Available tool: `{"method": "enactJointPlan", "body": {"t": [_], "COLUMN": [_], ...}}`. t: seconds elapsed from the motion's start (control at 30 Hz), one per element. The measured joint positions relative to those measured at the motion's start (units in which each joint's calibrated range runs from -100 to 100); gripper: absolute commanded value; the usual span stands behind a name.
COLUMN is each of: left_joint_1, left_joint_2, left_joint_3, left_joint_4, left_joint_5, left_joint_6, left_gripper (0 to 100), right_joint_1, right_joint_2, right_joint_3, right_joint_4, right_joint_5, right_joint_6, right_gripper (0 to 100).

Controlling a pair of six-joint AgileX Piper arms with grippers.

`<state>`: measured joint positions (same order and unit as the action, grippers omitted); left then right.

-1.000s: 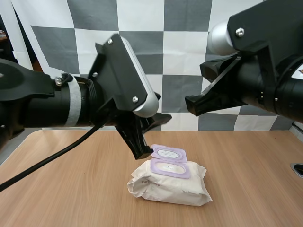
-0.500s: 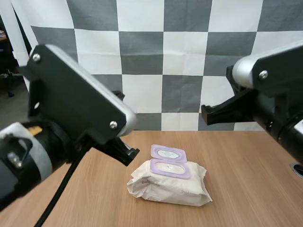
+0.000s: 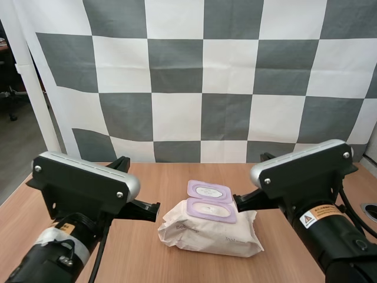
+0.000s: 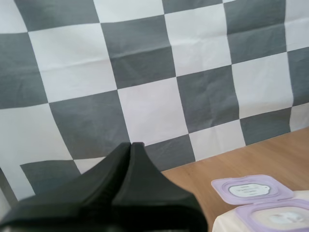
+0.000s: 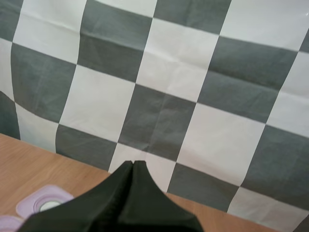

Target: Open the wet wipes lid

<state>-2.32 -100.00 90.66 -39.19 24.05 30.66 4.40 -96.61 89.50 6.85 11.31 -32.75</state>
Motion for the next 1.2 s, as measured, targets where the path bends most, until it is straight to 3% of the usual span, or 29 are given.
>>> {"method": "enactJointPlan", "body": {"t": [0.17,0.2,0.23,0.27,0.43,0.73,1.0,1.2], "left_joint_1": [-0.09,-0.39,-0.39,-0.39,0.79,0.96,0.96,0.96], "left_joint_2": [0.0,0.0,0.0,0.0,0.0,0.0,0.0,0.0], "left_joint_3": [5.0,9.0,9.3,9.3,9.3,9.3,9.3,9.3], "left_joint_4": [0.0,0.0,0.4,0.6,6.8,22.3,35.8,43.0], "left_joint_5": [-6.9,-15.4,-16.5,-17.5,-9.7,5.1,7.0,5.9], "left_joint_6": [0.0,-0.2,-0.6,-2.2,-9.9,-23.3,-35.1,-44.1], "left_gripper": [0,0,0,0,0,0,0,0], "right_joint_1": [0.0,0.0,-0.6,-1.0,-1.1,-2.0,-2.3,-2.3], "right_joint_2": [-0.2,-0.8,-3.4,-3.4,-3.4,-3.4,-3.4,-3.4], "right_joint_3": [2.5,4.2,10.5,10.5,10.5,10.5,10.5,10.5], "right_joint_4": [0.2,0.4,2.0,2.4,2.8,2.0,-6.3,-6.8], "right_joint_5": [-2.1,-3.4,-7.4,-6.6,-0.7,11.7,19.7,20.3], "right_joint_6": [0.2,0.2,0.6,1.2,2.2,5.9,15.0,15.7], "right_gripper": [0,0,0,0,0,0,0,0]}}
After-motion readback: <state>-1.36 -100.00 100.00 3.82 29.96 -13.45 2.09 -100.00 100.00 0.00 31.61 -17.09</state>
